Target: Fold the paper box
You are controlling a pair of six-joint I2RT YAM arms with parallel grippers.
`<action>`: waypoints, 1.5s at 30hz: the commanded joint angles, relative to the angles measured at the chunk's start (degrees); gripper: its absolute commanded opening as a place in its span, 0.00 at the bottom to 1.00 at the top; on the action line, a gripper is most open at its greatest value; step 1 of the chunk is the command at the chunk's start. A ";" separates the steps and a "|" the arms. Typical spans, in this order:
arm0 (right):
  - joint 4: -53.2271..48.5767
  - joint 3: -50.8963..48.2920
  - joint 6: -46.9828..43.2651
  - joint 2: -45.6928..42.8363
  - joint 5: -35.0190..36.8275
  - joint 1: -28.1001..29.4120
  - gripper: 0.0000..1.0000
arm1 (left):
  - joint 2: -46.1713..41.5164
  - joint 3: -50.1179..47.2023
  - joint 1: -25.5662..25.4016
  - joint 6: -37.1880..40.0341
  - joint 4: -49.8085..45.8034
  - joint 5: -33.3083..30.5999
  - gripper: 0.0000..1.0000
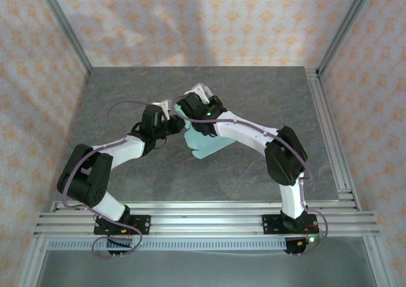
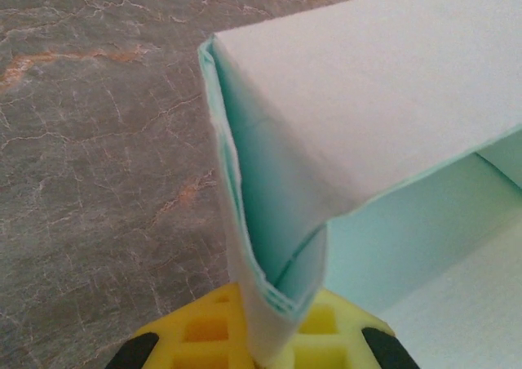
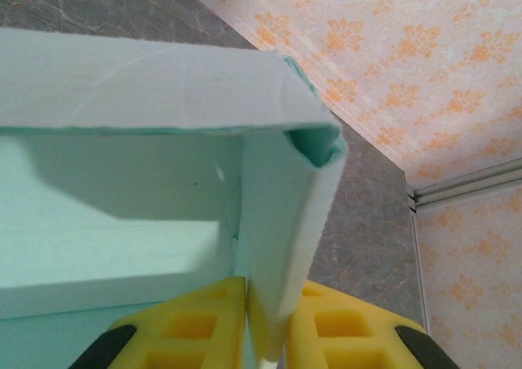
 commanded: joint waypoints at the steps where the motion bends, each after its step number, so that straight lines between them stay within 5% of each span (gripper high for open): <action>1: -0.59 0.97 -0.95 1.90 -0.69 0.05 0.17 | -3.70 0.29 -0.74 2.12 5.78 3.65 0.00; 5: -0.51 0.89 -1.32 2.00 0.74 0.03 0.00 | -3.77 0.18 -0.71 2.07 5.83 3.47 0.00; 11: -0.59 0.75 -1.72 1.73 3.40 0.33 0.00 | -3.76 0.27 -0.77 2.05 5.67 3.31 0.00; 16: -1.59 -0.84 2.96 -3.12 -3.87 0.22 0.45 | -3.99 0.47 -0.76 2.42 4.48 2.40 0.00; 24: 7.73 -12.03 3.60 -16.88 -21.71 -1.28 0.76 | -3.30 1.27 -0.73 2.30 2.59 0.98 0.00; 34: 20.09 -26.78 14.58 -35.00 -44.10 -9.02 0.82 | -3.47 3.90 -0.72 2.34 -5.37 -3.27 0.00; 45: 20.12 -34.22 19.61 -41.31 -45.00 -14.75 0.82 | -3.17 17.63 -0.66 1.03 -41.80 -20.36 0.00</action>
